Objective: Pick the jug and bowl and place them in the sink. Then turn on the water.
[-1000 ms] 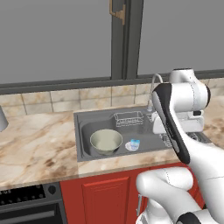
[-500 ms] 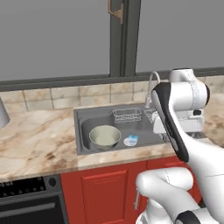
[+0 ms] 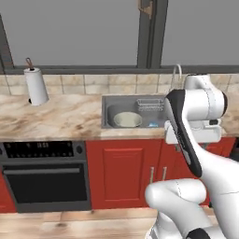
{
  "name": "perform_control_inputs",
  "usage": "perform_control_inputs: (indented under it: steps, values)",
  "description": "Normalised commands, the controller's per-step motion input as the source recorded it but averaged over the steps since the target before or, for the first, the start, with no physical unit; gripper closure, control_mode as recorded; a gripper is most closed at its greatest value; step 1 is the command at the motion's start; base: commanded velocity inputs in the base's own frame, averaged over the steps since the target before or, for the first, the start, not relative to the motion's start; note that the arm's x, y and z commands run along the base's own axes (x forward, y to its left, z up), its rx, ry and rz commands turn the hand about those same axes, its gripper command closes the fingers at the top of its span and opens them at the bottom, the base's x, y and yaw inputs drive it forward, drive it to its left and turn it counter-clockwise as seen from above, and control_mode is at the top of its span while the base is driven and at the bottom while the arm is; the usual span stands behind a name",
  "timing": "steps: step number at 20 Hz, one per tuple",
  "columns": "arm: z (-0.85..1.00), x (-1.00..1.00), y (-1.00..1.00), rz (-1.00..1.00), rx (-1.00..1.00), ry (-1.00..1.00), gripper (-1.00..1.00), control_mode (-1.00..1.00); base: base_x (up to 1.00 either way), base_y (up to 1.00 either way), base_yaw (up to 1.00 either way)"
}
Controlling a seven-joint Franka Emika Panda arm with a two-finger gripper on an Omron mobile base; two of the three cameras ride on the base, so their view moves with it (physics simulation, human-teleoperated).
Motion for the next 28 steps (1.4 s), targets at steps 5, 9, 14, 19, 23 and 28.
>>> perform_control_inputs:
  steps: [5, 9, 14, 19, 23, 28]
  values:
    - [0.00, 0.00, 0.00, 0.00, 0.00, 0.00, -1.00, 1.00, -0.17, 0.28, 0.75]
    - [0.00, 0.00, 0.00, 0.00, 0.00, 0.00, -1.00, 1.00, 0.00, 0.12, 0.71]
    - [0.00, 0.00, 0.00, 0.00, 0.00, 0.00, -1.00, 1.00, 0.07, 0.03, 0.68]
    - [0.00, 0.00, 0.00, 0.00, 0.00, 0.00, -1.00, 1.00, 0.33, 0.04, 0.69]
    - [0.00, 0.00, 0.00, 0.00, 0.00, 0.00, -1.00, 1.00, 0.50, 0.06, 0.69]
    - [0.00, 0.00, 0.00, 0.00, 0.00, 0.00, -1.00, 1.00, 0.60, 0.09, 0.60]
